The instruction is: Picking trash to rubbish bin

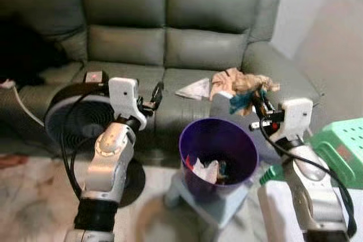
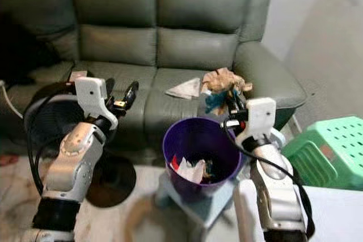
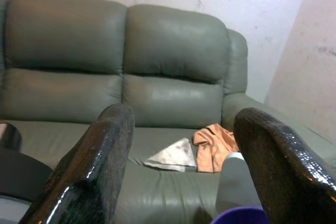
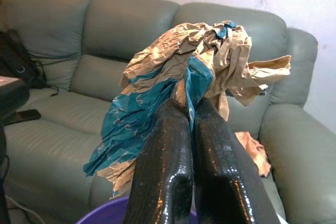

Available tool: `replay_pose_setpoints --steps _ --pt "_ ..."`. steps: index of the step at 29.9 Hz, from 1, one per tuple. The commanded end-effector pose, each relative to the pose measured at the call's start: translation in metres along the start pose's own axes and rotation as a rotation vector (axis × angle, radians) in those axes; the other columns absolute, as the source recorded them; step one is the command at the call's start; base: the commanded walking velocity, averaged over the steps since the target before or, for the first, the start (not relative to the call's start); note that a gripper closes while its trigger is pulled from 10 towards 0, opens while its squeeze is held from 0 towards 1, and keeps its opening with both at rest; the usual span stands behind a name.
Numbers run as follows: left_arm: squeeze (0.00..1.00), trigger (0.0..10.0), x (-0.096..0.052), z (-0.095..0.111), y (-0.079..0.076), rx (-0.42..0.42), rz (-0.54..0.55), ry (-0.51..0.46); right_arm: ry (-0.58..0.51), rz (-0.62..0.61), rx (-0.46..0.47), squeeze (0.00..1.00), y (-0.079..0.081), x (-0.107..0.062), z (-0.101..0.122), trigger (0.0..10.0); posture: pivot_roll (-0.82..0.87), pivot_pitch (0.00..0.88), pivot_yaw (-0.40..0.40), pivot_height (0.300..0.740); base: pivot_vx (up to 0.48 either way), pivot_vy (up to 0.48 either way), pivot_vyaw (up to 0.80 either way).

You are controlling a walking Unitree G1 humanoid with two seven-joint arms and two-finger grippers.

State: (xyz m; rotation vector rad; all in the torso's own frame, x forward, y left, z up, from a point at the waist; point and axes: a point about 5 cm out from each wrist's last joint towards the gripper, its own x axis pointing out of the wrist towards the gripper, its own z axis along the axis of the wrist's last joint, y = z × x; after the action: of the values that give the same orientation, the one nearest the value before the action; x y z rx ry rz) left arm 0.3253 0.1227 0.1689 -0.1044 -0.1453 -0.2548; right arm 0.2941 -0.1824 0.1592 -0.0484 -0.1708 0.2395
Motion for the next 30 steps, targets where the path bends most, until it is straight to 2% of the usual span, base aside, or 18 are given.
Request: replay_pose_setpoints --steps 1,4,9,13,15,19,21,23,27,29,30 --pt "0.0 10.0 -0.002 0.003 0.001 0.02 0.007 -0.015 0.022 0.002 -0.005 0.0 -0.005 0.001 -0.001 10.0 0.01 0.046 -0.058 0.74 0.0 0.0 0.0" --pt "0.0 10.0 -0.004 0.002 0.002 0.023 0.01 -0.014 0.035 0.0 -0.029 0.0 -0.008 0.002 -0.002 10.0 0.01 0.048 -0.064 0.74 0.0 0.0 0.0" --pt "0.0 10.0 -0.01 -0.005 -0.006 0.015 -0.012 0.001 0.094 0.007 -0.045 0.0 -0.012 0.009 -0.008 10.0 0.02 0.055 -0.073 0.74 0.0 0.0 0.0" --pt "0.0 10.0 -0.024 -0.014 -0.033 0.014 -0.101 0.022 0.138 0.04 -0.079 0.0 -0.013 0.019 -0.016 10.0 0.03 0.08 -0.094 0.74 0.0 0.0 0.0" --pt "0.0 10.0 -0.028 -0.016 -0.042 0.019 -0.131 0.02 0.152 0.039 -0.044 0.0 -0.013 0.022 -0.019 10.0 0.04 0.09 -0.102 0.74 0.0 0.0 0.0" --pt "0.0 10.0 -0.045 -0.023 -0.073 0.018 -0.234 0.037 0.198 0.143 -0.059 0.0 -0.001 0.032 -0.028 10.0 0.04 0.126 -0.12 0.74 0.0 0.0 0.0" --pt "0.0 10.0 -0.046 -0.023 -0.075 0.019 -0.239 0.039 0.202 0.149 -0.059 0.0 0.0 0.033 -0.029 10.0 0.04 0.126 -0.12 0.74 0.0 0.0 0.0" --pt "0.0 10.0 -0.054 -0.023 -0.089 0.013 -0.295 0.031 0.23 0.158 -0.059 0.0 0.003 0.04 -0.034 10.0 0.05 0.147 -0.128 0.74 0.0 0.0 0.0" --pt "0.0 10.0 -0.059 -0.022 -0.098 0.006 -0.321 0.034 0.249 0.211 -0.071 0.0 0.01 0.046 -0.039 10.0 0.05 0.164 -0.133 0.74 0.0 0.0 0.0" --pt "0.0 10.0 -0.068 -0.02 -0.112 0.031 -0.388 0.022 0.291 0.243 -0.08 0.0 0.015 0.054 -0.044 10.0 0.05 0.172 -0.137 0.74 0.0 0.0 0.0" --pt "0.0 10.0 -0.068 -0.02 -0.112 0.031 -0.388 0.022 0.291 0.243 -0.08 0.0 0.015 0.054 -0.044 10.0 0.05 0.172 -0.137 0.74 0.0 0.0 0.0"
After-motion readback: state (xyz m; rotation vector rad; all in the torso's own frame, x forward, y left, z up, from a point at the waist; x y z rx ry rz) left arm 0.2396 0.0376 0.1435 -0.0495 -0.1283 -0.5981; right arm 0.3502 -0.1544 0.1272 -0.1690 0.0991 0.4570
